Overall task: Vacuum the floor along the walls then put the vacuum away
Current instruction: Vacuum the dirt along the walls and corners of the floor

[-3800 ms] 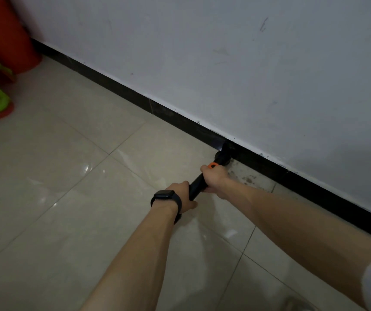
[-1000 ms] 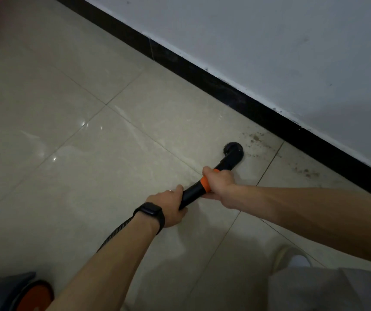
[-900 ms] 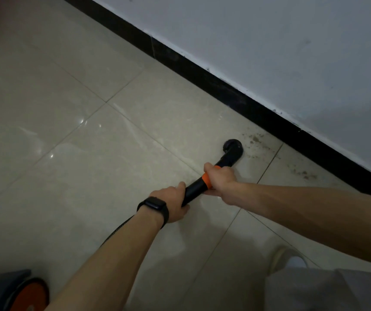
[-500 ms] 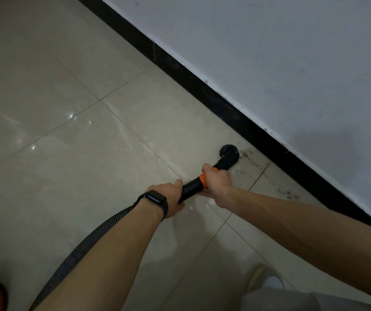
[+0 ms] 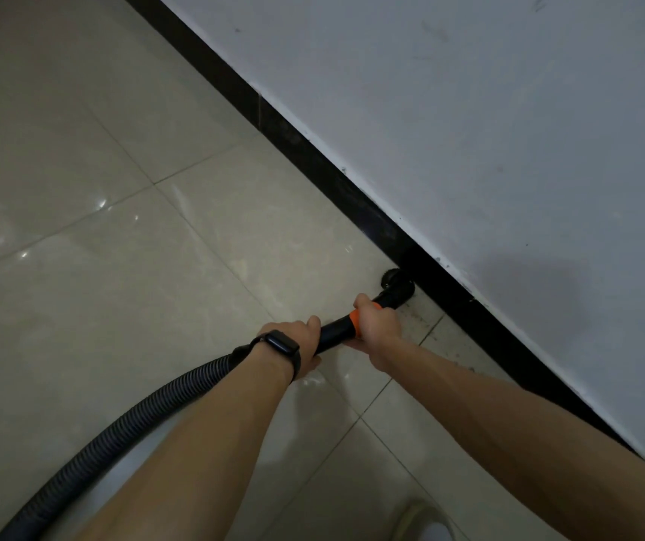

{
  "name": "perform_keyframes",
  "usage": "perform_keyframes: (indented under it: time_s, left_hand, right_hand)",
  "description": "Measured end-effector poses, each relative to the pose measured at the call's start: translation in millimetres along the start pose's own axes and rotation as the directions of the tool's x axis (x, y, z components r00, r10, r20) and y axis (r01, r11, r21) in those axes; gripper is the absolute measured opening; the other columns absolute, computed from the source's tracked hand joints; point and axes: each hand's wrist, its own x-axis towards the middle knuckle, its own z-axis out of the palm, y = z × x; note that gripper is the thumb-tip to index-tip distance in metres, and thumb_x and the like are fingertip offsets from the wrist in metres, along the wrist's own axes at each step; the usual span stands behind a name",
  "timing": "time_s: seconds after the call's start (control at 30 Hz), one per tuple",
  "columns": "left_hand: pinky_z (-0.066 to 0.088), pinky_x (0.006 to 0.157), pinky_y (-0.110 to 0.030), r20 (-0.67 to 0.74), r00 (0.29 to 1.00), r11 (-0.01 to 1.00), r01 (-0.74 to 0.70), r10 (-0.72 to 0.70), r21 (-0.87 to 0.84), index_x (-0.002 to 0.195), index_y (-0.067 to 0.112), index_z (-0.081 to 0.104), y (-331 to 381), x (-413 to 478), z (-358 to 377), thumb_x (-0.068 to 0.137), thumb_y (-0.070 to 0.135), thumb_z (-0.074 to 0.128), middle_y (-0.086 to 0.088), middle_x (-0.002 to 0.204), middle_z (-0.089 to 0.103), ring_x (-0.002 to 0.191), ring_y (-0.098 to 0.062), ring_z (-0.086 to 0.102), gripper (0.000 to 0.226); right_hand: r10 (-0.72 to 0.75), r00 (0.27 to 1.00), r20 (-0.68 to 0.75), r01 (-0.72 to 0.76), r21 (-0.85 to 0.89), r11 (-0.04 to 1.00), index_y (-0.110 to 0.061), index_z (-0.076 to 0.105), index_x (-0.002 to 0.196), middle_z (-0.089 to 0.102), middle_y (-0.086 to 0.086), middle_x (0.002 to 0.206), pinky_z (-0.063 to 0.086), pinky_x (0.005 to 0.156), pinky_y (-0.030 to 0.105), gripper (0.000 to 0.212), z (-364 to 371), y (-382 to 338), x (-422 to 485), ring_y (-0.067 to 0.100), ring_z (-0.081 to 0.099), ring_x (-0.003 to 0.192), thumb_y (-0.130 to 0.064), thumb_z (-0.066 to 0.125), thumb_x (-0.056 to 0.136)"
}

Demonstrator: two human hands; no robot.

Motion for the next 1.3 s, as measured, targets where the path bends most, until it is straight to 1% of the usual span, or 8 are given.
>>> perform_keyframes:
  time_s: [0.27,0.4,0.6,0.8,0.9,1.0,1.1,1.3]
  left_hand:
    - [0.043,0.07,-0.037,-0.011,1.0,0.999,0.024,-0.025,-0.037,0.129,0.013,0.036,1.5,11.1,-6.1,0.099,0.041,0.049,-0.01,0.118,0.06,0.098,-0.029,0.062,0.043]
    - [0.046,0.068,-0.036,-0.044,0.997,0.991,0.061,-0.067,-0.117,0.125,0.016,0.038,-9.0,12.9,-3.2,0.098,0.036,0.05,-0.008,0.111,0.06,0.089,-0.027,0.062,0.036]
    - [0.046,0.062,-0.03,0.003,0.989,0.936,0.14,-0.147,-0.324,0.108,0.024,0.042,-27.5,20.9,-4.9,0.087,0.032,0.06,0.001,0.085,0.054,0.074,-0.02,0.057,0.029]
    - [0.043,0.056,-0.025,0.097,0.983,0.854,0.185,-0.157,-0.486,0.086,0.032,0.05,-43.1,20.2,-10.1,0.075,0.027,0.062,0.0,0.083,0.062,0.072,-0.016,0.061,0.017]
    - [0.041,0.053,-0.024,0.084,0.983,0.873,0.184,-0.164,-0.452,0.08,0.034,0.052,-57.1,7.3,-8.6,0.068,0.028,0.059,0.003,0.078,0.063,0.068,-0.016,0.062,0.015]
    - [0.042,0.054,-0.025,0.029,0.986,0.939,0.162,-0.161,-0.303,0.079,0.035,0.05,-73.2,-15.4,-4.3,0.068,0.032,0.058,0.007,0.074,0.061,0.065,-0.015,0.06,0.014]
    - [0.043,0.055,-0.026,-0.02,0.99,0.976,0.133,-0.139,-0.174,0.079,0.034,0.044,-83.8,-37.7,5.2,0.069,0.034,0.056,0.008,0.073,0.058,0.065,-0.015,0.058,0.016]
    - [0.04,0.057,-0.028,-0.024,0.996,0.991,0.087,-0.09,-0.105,0.09,0.035,0.041,-90.1,-64.4,24.1,0.074,0.034,0.057,0.008,0.072,0.053,0.067,-0.018,0.056,0.022]
  right_hand:
    - [-0.007,1.0,0.006,0.007,0.007,1.0,-0.002,0.051,0.119,0.061,0.018,0.11,0.058,0.047,0.033,0.033,0.3,-9.5,14.3,0.032,0.067,0.094,-0.022,0.063,0.095]
    - [-0.018,1.0,0.023,0.017,0.012,1.0,-0.005,0.053,0.104,0.06,0.015,0.104,0.058,0.047,0.033,0.02,10.0,-16.8,16.8,0.03,0.067,0.093,-0.02,0.063,0.097]
    - [-0.054,0.998,0.039,0.055,-0.02,0.998,-0.002,0.051,0.121,0.056,0.01,0.099,0.056,0.042,0.03,0.038,26.2,-32.7,16.8,0.024,0.062,0.086,-0.023,0.067,0.094]
    - [0.021,0.995,0.1,-0.029,0.083,0.996,-0.008,0.042,0.128,0.057,0.015,0.115,0.061,0.054,0.038,0.054,35.0,-28.3,9.3,0.034,0.066,0.103,-0.031,0.074,0.091]
    - [0.068,0.989,0.129,-0.086,0.144,0.986,-0.01,0.044,0.127,0.059,0.016,0.119,0.059,0.055,0.037,0.053,39.8,-11.2,-3.3,0.035,0.068,0.105,-0.034,0.074,0.091]
    - [0.107,0.98,0.169,-0.134,0.156,0.979,-0.006,0.047,0.128,0.062,0.019,0.123,0.059,0.05,0.032,0.049,48.7,10.3,-20.7,0.035,0.069,0.105,-0.033,0.07,0.094]
    - [0.148,0.962,0.228,-0.185,0.15,0.971,-0.005,0.049,0.126,0.064,0.021,0.123,0.059,0.052,0.031,0.043,53.2,27.7,-39.2,0.035,0.071,0.102,-0.032,0.065,0.097]
    - [0.196,0.942,0.272,-0.23,0.1,0.968,-0.006,0.05,0.121,0.071,0.021,0.108,0.059,0.053,0.031,0.035,51.6,53.6,-63.0,0.03,0.078,0.075,-0.032,0.06,0.1]
